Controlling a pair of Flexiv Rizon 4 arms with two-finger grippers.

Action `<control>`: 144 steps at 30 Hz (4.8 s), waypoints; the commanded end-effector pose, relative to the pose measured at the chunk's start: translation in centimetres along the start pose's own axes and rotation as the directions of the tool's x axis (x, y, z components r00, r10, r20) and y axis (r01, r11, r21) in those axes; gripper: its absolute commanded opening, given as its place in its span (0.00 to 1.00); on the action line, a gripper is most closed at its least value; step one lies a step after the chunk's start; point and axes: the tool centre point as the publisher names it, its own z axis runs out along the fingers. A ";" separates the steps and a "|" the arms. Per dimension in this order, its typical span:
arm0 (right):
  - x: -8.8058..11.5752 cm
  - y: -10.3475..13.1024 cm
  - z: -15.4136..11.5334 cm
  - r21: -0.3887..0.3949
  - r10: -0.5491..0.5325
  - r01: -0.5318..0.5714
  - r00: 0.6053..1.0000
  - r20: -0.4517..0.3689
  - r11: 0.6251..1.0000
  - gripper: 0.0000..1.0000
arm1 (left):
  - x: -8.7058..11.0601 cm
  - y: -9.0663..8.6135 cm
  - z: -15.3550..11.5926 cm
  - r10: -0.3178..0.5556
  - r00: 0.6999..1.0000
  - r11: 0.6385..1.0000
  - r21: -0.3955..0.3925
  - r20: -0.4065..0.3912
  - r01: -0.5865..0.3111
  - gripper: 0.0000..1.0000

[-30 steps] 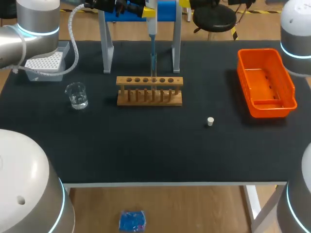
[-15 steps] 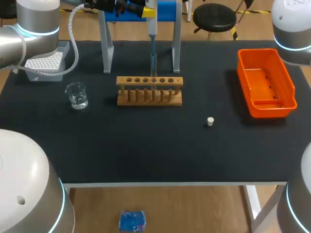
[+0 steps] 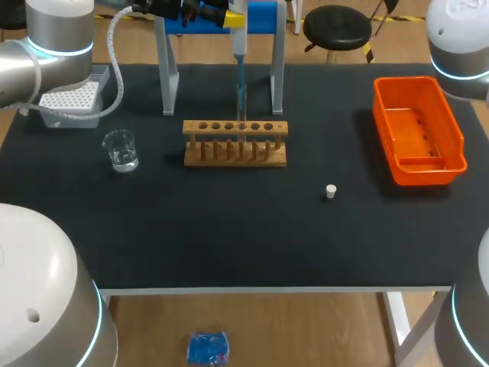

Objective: Invert the test tube, pick up the pipette, mount the tip to pipette, aspirate from beaker and dispense into the tube, eject the tip, return the pipette, and cap with the stopper.

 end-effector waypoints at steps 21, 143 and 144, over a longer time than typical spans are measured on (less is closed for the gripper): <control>0.3 2.3 3.0 0.065 0.074 -0.076 0.996 0.042 0.995 0.00 | 0.2 -0.1 0.0 0.000 1.000 1.000 -0.001 0.005 0.000 0.00; 1.3 2.3 1.2 0.078 0.053 -0.056 0.998 0.030 0.995 1.00 | 0.2 -0.1 0.0 0.000 1.000 1.000 -0.001 0.005 0.000 0.00; 1.4 2.0 0.6 0.071 0.054 -0.055 0.998 0.025 0.996 1.00 | 0.2 -0.1 0.0 0.000 1.000 1.000 -0.001 0.005 0.000 0.00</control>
